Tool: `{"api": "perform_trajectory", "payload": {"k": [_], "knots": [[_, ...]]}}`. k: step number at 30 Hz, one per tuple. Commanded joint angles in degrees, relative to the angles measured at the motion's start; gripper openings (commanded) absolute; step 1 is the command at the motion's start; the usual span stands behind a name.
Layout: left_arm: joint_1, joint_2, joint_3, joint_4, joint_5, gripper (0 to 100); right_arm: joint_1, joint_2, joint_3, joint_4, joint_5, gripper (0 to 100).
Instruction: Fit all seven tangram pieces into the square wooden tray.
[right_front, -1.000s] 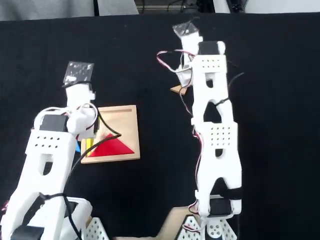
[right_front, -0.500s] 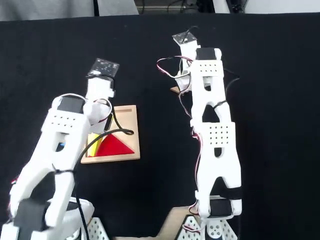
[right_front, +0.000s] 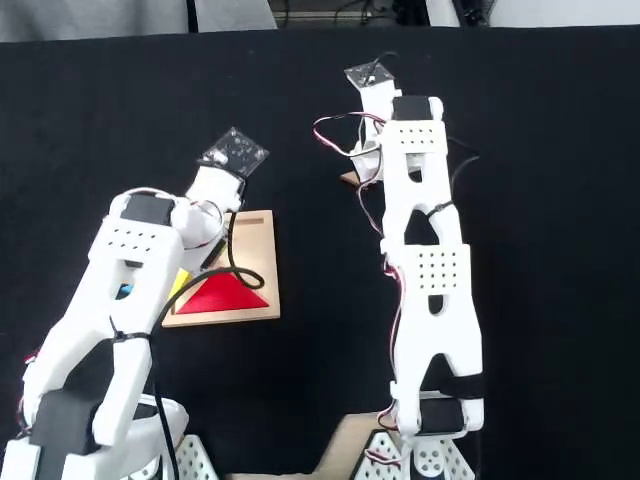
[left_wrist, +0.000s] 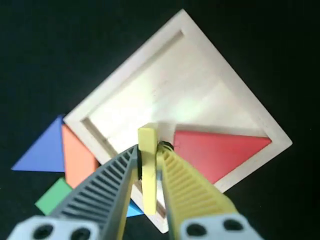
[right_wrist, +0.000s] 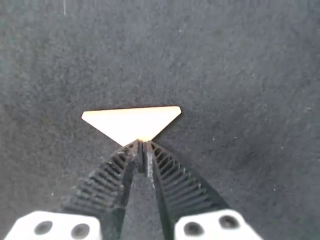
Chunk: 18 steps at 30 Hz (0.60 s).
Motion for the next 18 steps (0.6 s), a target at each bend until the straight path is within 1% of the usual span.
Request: {"api": "perform_trajectory", "payload": {"k": [1,7,11,18], "knots": [[-0.1,-0.4,-0.2,-1.1,4.0,3,-0.8,1.0,0.3,-1.3,-0.4,1.0],[2.4,-0.4,0.7,-1.0,4.3,3,-0.8,1.0,0.3,-1.3,-0.4,1.0],[4.2,-0.4,1.4,-1.2,6.1,3,-0.8,1.0,0.3,-1.3,-0.4,1.0],[3.7,-0.3,6.0,-7.4,6.0,3,-0.8,1.0,0.4,-1.2,-0.4,1.0]]}}
